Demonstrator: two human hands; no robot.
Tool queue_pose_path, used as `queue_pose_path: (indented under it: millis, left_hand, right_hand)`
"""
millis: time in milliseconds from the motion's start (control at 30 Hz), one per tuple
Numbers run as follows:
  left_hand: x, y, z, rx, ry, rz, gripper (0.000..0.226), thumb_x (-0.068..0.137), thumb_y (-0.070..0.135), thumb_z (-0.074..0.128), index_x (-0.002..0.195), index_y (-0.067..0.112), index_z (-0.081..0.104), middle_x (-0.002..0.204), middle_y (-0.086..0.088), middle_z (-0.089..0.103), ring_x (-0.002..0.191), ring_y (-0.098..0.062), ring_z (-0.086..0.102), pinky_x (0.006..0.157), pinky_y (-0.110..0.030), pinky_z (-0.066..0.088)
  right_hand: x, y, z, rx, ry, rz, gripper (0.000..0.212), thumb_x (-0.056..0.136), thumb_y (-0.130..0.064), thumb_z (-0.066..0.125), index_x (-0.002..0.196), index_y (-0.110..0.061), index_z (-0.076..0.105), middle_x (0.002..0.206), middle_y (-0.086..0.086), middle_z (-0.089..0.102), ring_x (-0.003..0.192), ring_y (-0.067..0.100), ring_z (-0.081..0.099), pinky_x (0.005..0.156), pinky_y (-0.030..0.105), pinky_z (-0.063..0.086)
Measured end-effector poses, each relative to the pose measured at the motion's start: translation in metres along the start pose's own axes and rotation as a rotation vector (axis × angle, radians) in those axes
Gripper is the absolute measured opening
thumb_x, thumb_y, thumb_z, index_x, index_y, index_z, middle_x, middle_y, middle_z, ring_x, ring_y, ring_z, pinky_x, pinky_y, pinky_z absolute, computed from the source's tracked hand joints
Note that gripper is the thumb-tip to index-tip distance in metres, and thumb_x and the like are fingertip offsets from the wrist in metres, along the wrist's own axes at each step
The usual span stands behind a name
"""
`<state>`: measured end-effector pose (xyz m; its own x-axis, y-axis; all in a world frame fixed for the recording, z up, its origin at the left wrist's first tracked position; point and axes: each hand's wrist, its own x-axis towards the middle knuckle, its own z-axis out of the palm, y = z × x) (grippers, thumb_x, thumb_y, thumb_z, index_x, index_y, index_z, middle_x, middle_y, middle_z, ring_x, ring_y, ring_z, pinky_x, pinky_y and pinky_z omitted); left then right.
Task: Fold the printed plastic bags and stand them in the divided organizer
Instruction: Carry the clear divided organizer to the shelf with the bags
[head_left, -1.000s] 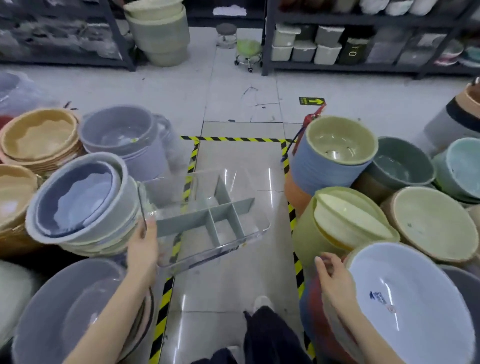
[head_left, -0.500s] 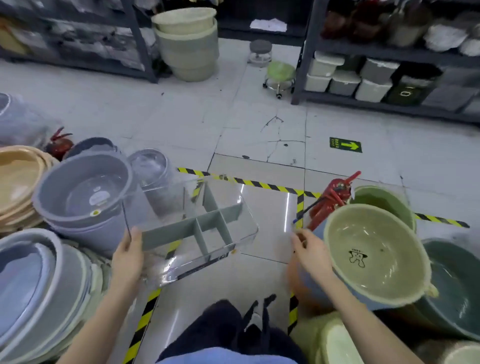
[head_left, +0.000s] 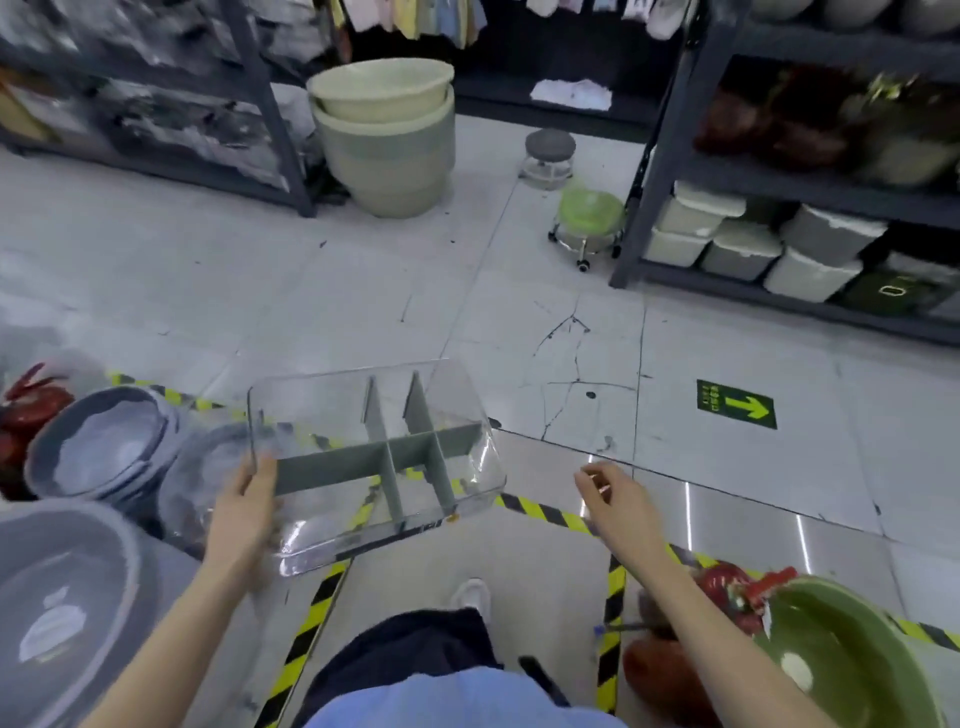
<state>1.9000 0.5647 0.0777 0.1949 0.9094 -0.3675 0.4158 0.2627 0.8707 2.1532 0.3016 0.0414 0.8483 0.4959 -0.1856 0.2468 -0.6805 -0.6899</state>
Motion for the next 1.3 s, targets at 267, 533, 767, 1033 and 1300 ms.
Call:
queue_pose_path:
  millis: [267,533,767,1033,1300]
  left_hand:
    - [0.131,0.162,0.209,0.043,-0.187,0.012,0.059,0.097,0.056,0.038,0.147,0.026,0.035,0.11,-0.018,0.055,0.072,-0.028,0.055,0.057,-0.033,0.049]
    - [0.254,0.264,0.398,0.035,-0.185,-0.017,0.061,0.094,0.059,0.039,0.143,0.023,0.041,0.097,-0.014,0.055,0.072,-0.034,0.056,0.057,-0.034,0.049]
    - [0.354,0.365,0.507,-0.031,-0.096,-0.086,0.062,0.095,0.057,0.042,0.144,0.02,0.04,0.095,-0.017,0.055,0.072,-0.034,0.056,0.063,-0.04,0.051]
    - [0.506,0.452,0.581,-0.049,-0.017,-0.097,0.059,0.094,0.055,0.044,0.138,0.015,0.047,0.101,-0.022,0.055,0.07,-0.034,0.054,0.06,-0.038,0.05]
    - [0.717,0.57,0.66,-0.037,-0.042,-0.052,0.058,0.096,0.054,0.043,0.144,0.022,0.041,0.107,-0.019,0.055,0.073,-0.033,0.053,0.062,-0.037,0.049]
  right_hand:
    - [0.208,0.001,-0.069,-0.024,0.088,0.088,0.009,0.096,-0.032,0.053,0.093,-0.024,0.057,0.076,-0.011,0.058,0.068,0.006,0.055,0.057,0.017,0.035]
    - [0.453,0.013,-0.133,-0.049,0.074,0.1,0.012,0.096,-0.034,0.053,0.096,-0.023,0.058,0.082,-0.01,0.061,0.069,0.004,0.056,0.057,0.016,0.035]
    - [0.671,-0.024,-0.191,-0.103,0.0,0.025,0.012,0.096,-0.035,0.052,0.095,-0.024,0.057,0.081,-0.012,0.059,0.07,0.003,0.056,0.058,0.015,0.036]
    - [0.9,-0.092,-0.175,-0.1,-0.043,-0.038,0.008,0.095,-0.036,0.052,0.094,-0.029,0.054,0.086,-0.008,0.061,0.074,0.008,0.055,0.063,0.028,0.038]
    - [1.111,-0.167,-0.139,-0.095,-0.018,0.032,0.02,0.095,-0.036,0.054,0.096,-0.017,0.06,0.079,-0.009,0.063,0.07,0.012,0.061,0.064,0.029,0.043]
